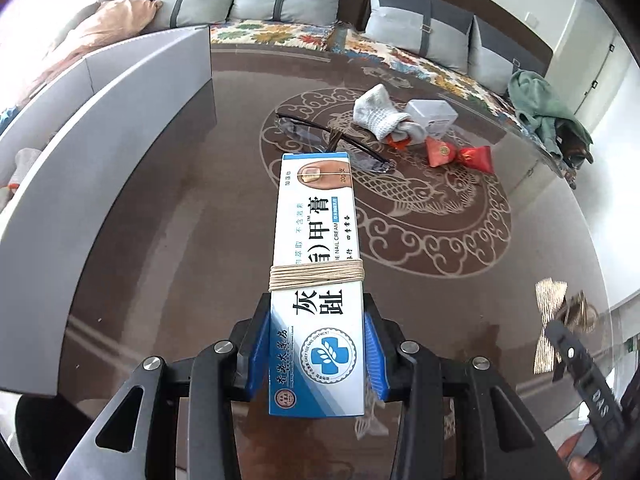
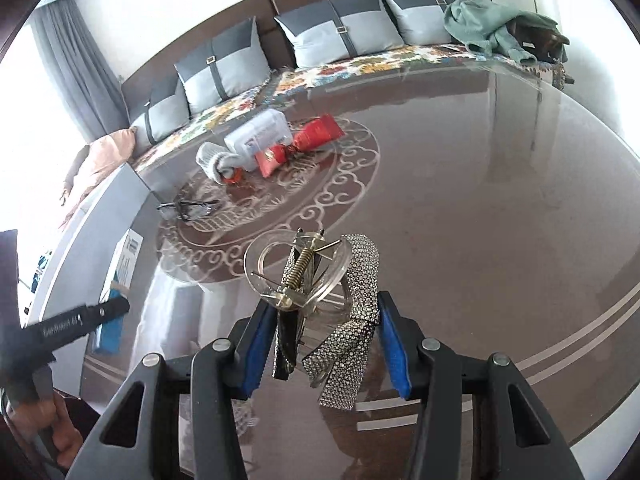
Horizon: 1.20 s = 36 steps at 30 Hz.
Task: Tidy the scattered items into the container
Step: 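Carry the nail cream box and rhinestone clip in both grippers over the white box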
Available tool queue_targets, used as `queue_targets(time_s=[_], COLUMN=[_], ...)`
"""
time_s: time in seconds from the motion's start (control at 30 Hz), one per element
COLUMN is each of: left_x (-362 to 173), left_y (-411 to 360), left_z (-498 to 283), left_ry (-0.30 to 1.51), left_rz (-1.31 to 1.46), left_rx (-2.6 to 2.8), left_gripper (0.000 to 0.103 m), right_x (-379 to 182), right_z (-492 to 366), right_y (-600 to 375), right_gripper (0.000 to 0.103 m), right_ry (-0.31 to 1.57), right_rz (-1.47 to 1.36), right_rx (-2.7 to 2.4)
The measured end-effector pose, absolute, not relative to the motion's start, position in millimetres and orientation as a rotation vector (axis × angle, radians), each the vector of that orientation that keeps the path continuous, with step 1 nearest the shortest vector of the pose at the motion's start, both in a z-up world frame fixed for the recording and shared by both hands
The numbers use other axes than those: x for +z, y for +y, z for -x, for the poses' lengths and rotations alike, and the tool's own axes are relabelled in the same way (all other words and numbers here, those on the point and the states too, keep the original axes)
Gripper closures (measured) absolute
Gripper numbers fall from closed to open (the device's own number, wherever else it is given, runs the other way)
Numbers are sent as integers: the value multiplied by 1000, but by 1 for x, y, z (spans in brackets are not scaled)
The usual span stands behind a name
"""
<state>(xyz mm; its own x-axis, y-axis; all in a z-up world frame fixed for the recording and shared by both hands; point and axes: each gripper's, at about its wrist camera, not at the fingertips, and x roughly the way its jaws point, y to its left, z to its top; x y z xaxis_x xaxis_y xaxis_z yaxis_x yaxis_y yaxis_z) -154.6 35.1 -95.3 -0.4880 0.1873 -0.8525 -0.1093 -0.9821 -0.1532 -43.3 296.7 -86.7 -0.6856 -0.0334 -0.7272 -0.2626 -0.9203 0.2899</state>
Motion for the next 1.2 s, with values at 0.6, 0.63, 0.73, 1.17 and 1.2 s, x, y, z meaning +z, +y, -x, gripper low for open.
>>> queue_targets(time_s=[0.6,0.63,0.73,1.17,1.2], left_x=[-51,-50,-47,-35,-34], left_y=[11,11,5,-26,-29], left_z=[96,96,91,72,70], left_ry=[-60,-62,-65,-125,-131], left_rz=[1363,1359,1350,1313,1310], left_rx=[2654,2657,2669,2718,2720], left_gripper=[62,62,62,62,62], right_x=[-68,-68,-69,-74,-74], right_z=[40,39,38,34,34], right_y=[239,236,230,195,191], right_gripper=[54,54,54,54,54], right_ry=[437,428,404,269,257], right_rz=[1232,1234,1244,1302,1310], right_rx=[2811,2813,2819,2874,2880])
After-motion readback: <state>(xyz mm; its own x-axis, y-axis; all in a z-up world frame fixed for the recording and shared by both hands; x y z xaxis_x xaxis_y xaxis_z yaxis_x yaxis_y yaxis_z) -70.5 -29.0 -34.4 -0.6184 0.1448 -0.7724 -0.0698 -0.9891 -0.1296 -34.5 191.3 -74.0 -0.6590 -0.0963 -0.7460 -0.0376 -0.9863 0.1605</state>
